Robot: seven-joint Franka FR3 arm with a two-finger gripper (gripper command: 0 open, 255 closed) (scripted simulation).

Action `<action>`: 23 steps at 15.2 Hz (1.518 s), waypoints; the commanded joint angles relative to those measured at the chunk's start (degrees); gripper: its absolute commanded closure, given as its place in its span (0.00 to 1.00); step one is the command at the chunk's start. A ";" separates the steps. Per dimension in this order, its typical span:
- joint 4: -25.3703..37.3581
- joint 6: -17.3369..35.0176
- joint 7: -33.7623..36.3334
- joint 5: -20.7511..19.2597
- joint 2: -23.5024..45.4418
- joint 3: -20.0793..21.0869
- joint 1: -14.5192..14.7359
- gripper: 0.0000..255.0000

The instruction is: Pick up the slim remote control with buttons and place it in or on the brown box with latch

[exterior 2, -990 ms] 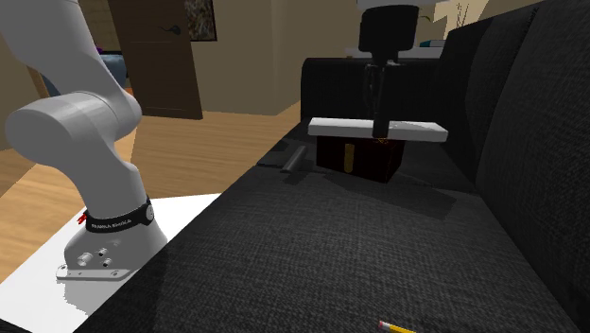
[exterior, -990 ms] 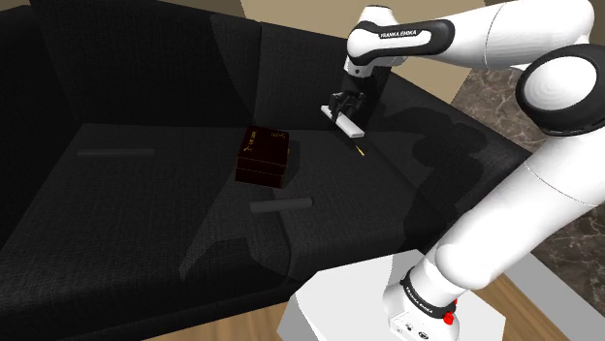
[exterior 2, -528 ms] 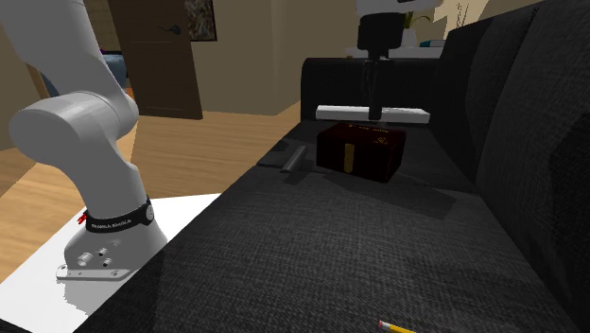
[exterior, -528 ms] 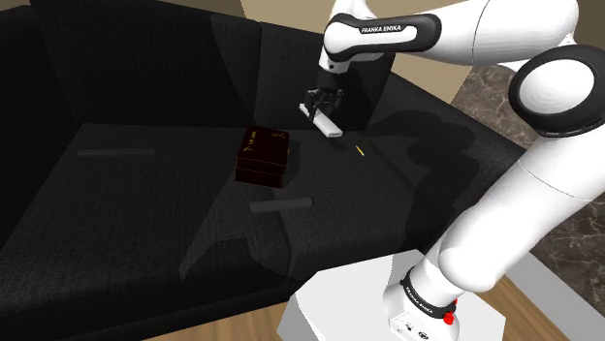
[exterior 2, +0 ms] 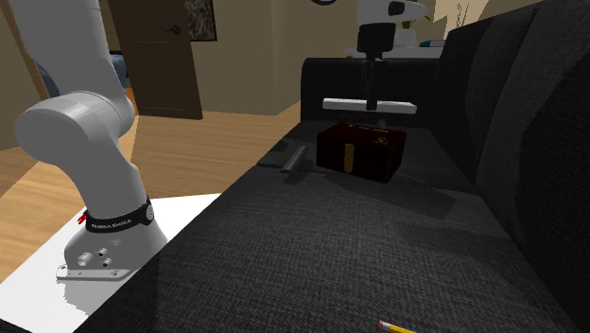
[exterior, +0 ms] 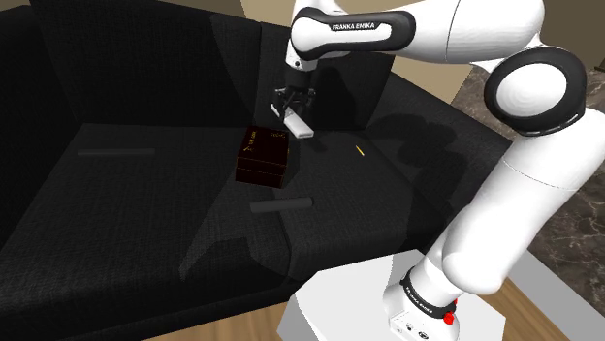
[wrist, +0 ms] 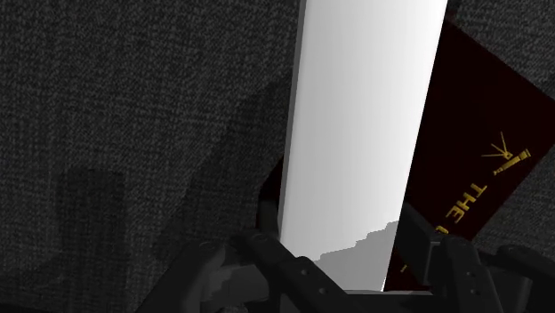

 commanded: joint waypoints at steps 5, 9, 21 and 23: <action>7.71 -2.03 5.73 -0.35 5.85 2.44 3.24 1.00; 4.99 0.96 5.83 -0.39 6.12 2.43 3.22 1.00; -0.38 7.71 6.08 -0.52 7.51 2.40 3.20 1.00; -0.38 7.71 6.08 -0.52 7.51 2.40 3.20 1.00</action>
